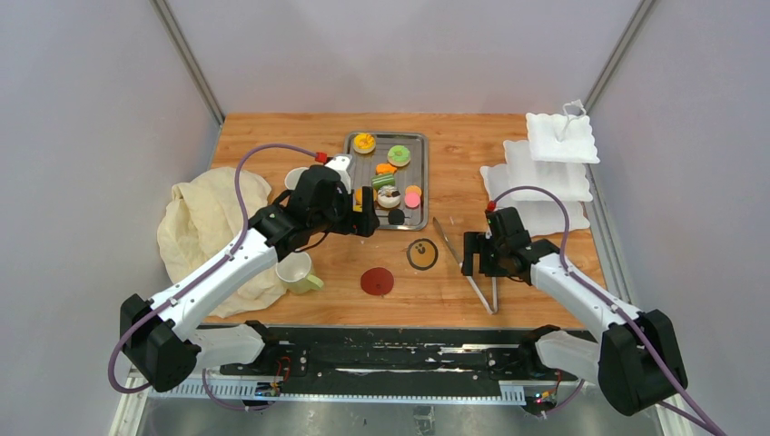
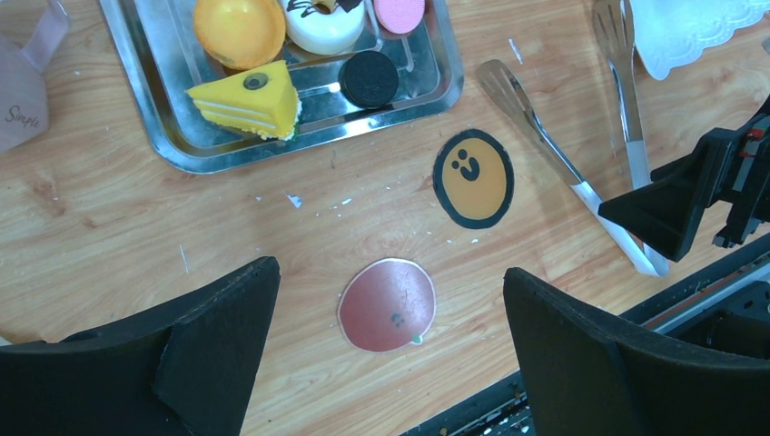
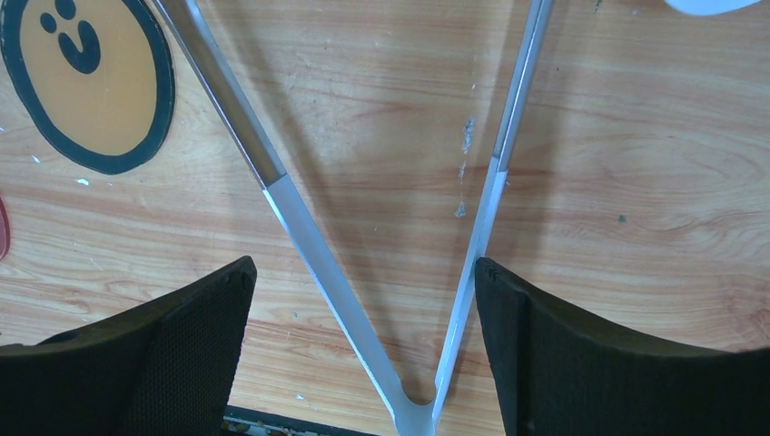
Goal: Serve the afternoon tea
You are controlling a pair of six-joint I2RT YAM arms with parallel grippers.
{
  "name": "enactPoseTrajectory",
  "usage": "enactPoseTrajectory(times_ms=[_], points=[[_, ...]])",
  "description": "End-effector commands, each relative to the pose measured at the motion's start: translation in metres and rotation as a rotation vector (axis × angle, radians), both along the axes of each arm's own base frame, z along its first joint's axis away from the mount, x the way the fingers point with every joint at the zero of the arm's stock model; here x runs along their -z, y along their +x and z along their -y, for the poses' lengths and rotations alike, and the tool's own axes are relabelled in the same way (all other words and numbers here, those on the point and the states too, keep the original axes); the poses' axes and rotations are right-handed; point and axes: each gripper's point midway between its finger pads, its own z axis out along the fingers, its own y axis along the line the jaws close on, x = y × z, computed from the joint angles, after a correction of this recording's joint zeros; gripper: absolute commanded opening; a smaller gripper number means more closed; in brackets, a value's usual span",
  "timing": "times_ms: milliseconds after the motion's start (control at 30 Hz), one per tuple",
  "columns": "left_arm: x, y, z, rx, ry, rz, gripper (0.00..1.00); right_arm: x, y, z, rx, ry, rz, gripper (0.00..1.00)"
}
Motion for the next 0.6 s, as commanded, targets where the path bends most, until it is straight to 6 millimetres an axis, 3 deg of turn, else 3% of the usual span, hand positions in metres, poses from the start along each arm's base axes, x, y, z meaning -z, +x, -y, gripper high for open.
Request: enactPoseTrajectory(times_ms=[0, 567], points=[[-0.010, 0.002, 0.007, 0.016, -0.033, 0.023, 0.98, 0.004, -0.002, -0.006, -0.052, -0.010, -0.001, 0.89], [-0.010, 0.002, 0.012, 0.033, -0.045, 0.013, 0.98, 0.011, 0.011, -0.005, -0.028, -0.162, 0.065, 0.89]])
